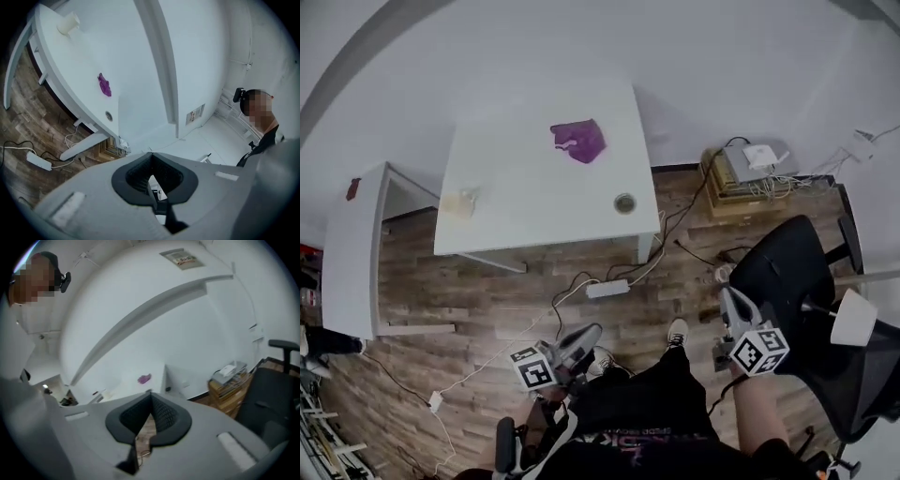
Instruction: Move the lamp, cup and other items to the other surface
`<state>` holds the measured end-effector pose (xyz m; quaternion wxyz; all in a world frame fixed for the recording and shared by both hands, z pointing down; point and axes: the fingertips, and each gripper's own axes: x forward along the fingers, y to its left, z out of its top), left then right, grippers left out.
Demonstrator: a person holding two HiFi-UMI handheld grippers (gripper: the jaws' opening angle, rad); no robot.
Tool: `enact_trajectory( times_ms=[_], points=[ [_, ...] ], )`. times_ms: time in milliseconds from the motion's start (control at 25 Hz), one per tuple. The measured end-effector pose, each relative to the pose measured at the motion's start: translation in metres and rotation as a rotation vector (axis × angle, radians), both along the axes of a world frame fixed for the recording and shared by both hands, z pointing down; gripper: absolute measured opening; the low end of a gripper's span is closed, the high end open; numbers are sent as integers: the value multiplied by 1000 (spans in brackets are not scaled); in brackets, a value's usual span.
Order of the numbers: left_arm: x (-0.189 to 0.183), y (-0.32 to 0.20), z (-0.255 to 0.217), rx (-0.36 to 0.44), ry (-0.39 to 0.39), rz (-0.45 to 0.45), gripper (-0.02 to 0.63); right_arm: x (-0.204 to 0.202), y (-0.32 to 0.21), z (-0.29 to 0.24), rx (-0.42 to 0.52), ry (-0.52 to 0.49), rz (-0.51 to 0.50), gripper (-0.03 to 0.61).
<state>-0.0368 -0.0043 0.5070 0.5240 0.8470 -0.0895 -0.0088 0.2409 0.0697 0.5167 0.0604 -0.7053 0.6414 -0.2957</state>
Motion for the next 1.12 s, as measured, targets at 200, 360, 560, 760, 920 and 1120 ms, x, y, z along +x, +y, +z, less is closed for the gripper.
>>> enact_trajectory(
  times_ms=[200, 360, 560, 760, 920, 1120],
  points=[
    [-45, -15, -15, 58, 25, -81, -5, -164, -59, -7, 34, -112, -348, 5],
    [-91, -25, -24, 116, 29, -160, -4, -261, -81, -25, 78, -127, -580, 5],
    [-155, -34, -26, 138, 42, -272, -5, -357, -91, -39, 107, -58, -817, 5],
    [-196, -36, -24, 153, 32, -329, -5, -415, -83, -42, 115, 34, -961, 5],
    [-217, -36, -24, 157, 37, -351, -5, -431, -86, -45, 111, 44, -978, 5],
    [-225, -34, -29, 177, 39, -355, -5, -437, -91, -51, 125, 36, -971, 5]
  ],
)
